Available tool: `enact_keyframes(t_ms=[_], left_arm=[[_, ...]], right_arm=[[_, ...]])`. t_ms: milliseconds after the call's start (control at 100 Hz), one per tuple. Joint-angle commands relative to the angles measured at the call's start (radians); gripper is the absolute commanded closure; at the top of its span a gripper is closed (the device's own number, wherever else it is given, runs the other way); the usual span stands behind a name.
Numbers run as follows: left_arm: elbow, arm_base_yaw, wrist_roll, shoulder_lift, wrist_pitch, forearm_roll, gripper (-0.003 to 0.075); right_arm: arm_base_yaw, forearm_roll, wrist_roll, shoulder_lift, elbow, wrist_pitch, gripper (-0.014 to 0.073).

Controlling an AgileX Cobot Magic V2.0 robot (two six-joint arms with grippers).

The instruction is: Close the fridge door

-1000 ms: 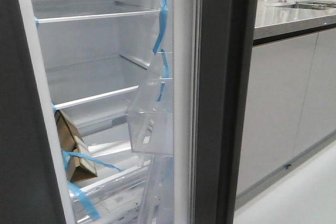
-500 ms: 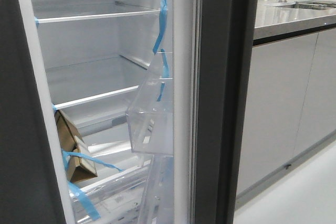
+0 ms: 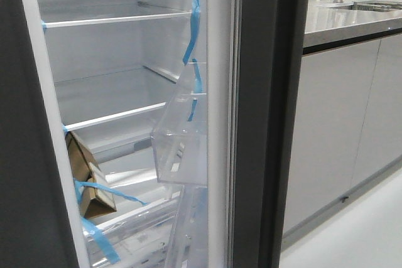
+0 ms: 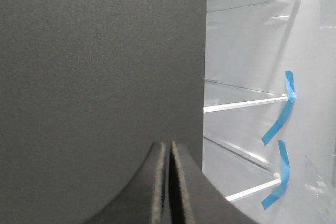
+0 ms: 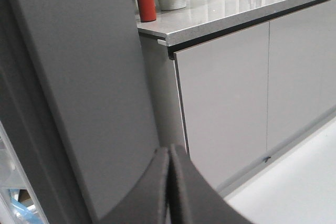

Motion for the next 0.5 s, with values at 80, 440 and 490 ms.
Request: enact_keyframes(t_ms=[80,440,490], left_arm=[[0.035,-0.006,-0.004,-0.017,-0.073,-0.004,0.0740],[0.035,-0.006,-0.004,-0.017,-0.073,-0.004,0.0740],[0.035,-0.006,-0.004,-0.017,-0.073,-0.004,0.0740]], right_arm=[[-0.006,-0.013,-0.004,-0.022,0.019,-0.073,0.0639],[-0.006,-0.017,-0.004,-0.022,0.019,-0.080,0.0639],[-0.006,-0.019,-0.004,-0.015,0.007,-0.085,0.0639]])
